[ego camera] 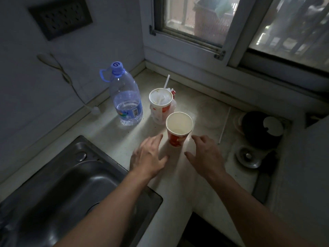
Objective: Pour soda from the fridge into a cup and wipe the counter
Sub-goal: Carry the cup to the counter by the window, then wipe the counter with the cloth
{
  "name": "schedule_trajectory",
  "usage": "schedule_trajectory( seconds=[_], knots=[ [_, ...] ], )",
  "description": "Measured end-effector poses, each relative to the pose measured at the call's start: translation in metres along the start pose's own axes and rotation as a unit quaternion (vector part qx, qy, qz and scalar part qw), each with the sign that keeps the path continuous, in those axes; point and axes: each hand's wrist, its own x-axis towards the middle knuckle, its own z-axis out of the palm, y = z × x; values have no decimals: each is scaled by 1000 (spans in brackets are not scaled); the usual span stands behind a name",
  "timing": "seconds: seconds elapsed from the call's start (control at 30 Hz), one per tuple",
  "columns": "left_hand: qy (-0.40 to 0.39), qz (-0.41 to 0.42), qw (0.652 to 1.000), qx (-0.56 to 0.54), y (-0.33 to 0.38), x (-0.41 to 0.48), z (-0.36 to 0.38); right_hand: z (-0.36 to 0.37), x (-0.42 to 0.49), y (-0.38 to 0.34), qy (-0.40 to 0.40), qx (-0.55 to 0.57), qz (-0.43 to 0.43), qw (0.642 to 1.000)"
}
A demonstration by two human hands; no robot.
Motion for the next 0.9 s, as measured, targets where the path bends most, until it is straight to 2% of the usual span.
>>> schedule_trajectory(
  seconds=[0.27, 0.47, 0.67, 0.9],
  knots=[
    [66, 111, 984, 124, 11, -73, -52, -43, -73, -27, 60, -46, -56, 996],
    [107, 122, 978, 128, 18, -144, -98, -80, -145, -58, 83, -62, -85, 991],
    [105, 107, 981, 127, 16, -216, -121, -95, -211, -90, 92, -44, -95, 990],
    [122, 69, 981, 136, 13, -246, -131, -97, -227, -110, 91, -11, -143, 985]
  ],
)
